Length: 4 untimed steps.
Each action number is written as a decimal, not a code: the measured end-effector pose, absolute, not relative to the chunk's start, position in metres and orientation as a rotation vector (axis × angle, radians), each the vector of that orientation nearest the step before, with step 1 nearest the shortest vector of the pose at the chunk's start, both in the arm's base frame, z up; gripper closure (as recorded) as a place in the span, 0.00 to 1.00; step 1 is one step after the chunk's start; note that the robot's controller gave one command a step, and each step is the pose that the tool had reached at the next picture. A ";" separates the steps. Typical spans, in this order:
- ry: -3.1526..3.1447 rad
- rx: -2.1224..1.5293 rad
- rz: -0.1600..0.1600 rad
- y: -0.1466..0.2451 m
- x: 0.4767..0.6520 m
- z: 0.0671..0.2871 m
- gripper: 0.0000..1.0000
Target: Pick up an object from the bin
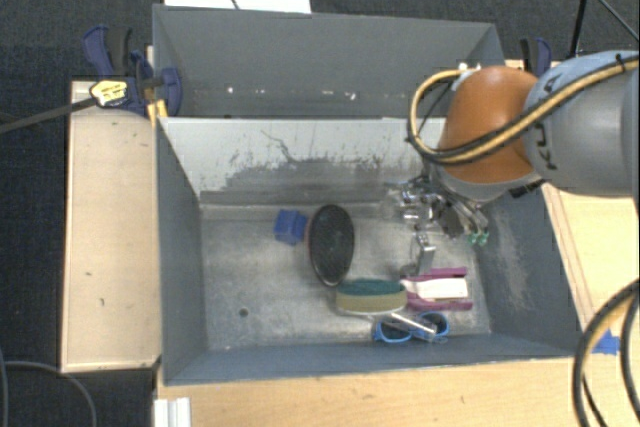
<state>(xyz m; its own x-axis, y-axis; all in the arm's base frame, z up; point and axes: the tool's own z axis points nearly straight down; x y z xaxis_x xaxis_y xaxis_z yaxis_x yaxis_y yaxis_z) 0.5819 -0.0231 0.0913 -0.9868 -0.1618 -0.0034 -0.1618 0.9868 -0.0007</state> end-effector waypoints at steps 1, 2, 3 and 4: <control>3.136 -0.024 0.000 -0.025 0.494 0.196 0.00; 3.153 0.032 -0.001 -0.008 0.510 0.071 0.00; 3.142 0.028 0.001 -0.007 0.512 0.073 1.00; 3.142 0.025 0.000 -0.007 0.512 0.073 0.00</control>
Offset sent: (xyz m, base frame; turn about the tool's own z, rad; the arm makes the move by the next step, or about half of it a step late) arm -0.0883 -0.0012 0.1010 0.1460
